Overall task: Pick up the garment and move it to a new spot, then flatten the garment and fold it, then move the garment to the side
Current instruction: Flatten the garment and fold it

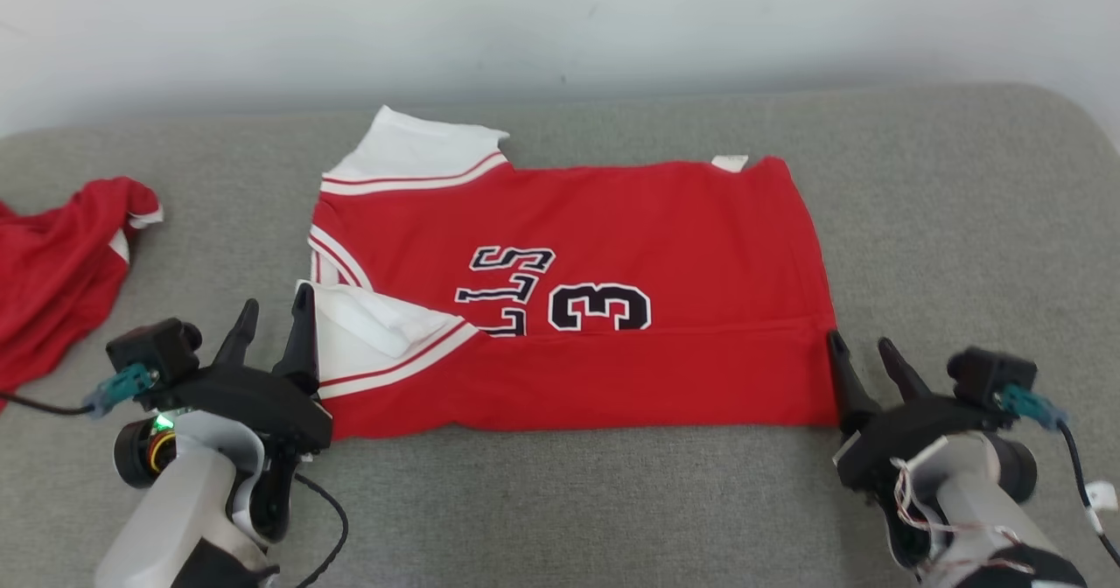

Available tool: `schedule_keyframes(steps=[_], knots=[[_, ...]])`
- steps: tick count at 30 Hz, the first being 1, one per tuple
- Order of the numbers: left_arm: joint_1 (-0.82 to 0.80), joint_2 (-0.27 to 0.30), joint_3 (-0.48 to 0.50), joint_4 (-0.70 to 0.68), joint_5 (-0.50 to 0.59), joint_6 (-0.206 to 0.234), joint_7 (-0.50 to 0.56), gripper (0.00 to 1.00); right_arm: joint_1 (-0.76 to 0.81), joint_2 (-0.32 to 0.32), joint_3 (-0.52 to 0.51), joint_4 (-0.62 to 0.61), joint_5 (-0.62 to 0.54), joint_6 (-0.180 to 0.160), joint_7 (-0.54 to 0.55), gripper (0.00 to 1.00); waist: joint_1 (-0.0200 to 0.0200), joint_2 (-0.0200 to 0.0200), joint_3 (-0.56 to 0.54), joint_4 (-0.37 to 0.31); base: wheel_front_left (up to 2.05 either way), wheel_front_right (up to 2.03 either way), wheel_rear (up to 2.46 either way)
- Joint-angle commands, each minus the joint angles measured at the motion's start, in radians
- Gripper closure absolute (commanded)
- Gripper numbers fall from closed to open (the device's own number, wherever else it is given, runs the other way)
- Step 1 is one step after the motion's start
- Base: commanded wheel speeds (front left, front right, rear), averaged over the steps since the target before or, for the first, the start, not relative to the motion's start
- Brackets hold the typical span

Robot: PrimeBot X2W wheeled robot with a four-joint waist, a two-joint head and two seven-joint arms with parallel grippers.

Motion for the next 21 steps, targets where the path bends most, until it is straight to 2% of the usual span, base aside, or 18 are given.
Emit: schedule_keyframes(steps=[1,4,14,21], knots=[[0.029,-0.001,0.007,-0.004,0.006,-0.005,-0.012,0.0,0.029,-0.016,0.001,0.0,0.0,0.003,-0.022,0.0,0.0,-0.0001,-0.035,0.022,0.0,0.0,0.0],[0.068,0.001,0.015,-0.023,0.017,-0.009,-0.018,0.0,0.067,-0.021,0.01,-0.016,-0.015,0.003,-0.047,0.0,0.0,-0.0001,-0.047,0.032,0.0,0.0,0.0],[0.179,-0.01,0.026,-0.075,0.059,0.023,-0.021,0.0,0.106,-0.008,-0.002,-0.018,-0.055,0.003,-0.066,0.0,0.0,-0.0001,0.004,0.041,0.0,0.0,0.0],[0.169,-0.027,0.026,-0.021,0.075,0.023,-0.021,0.0,0.079,0.024,0.004,0.033,-0.064,0.003,-0.056,0.0,0.0,-0.0001,0.023,0.044,0.0,0.0,0.0]])
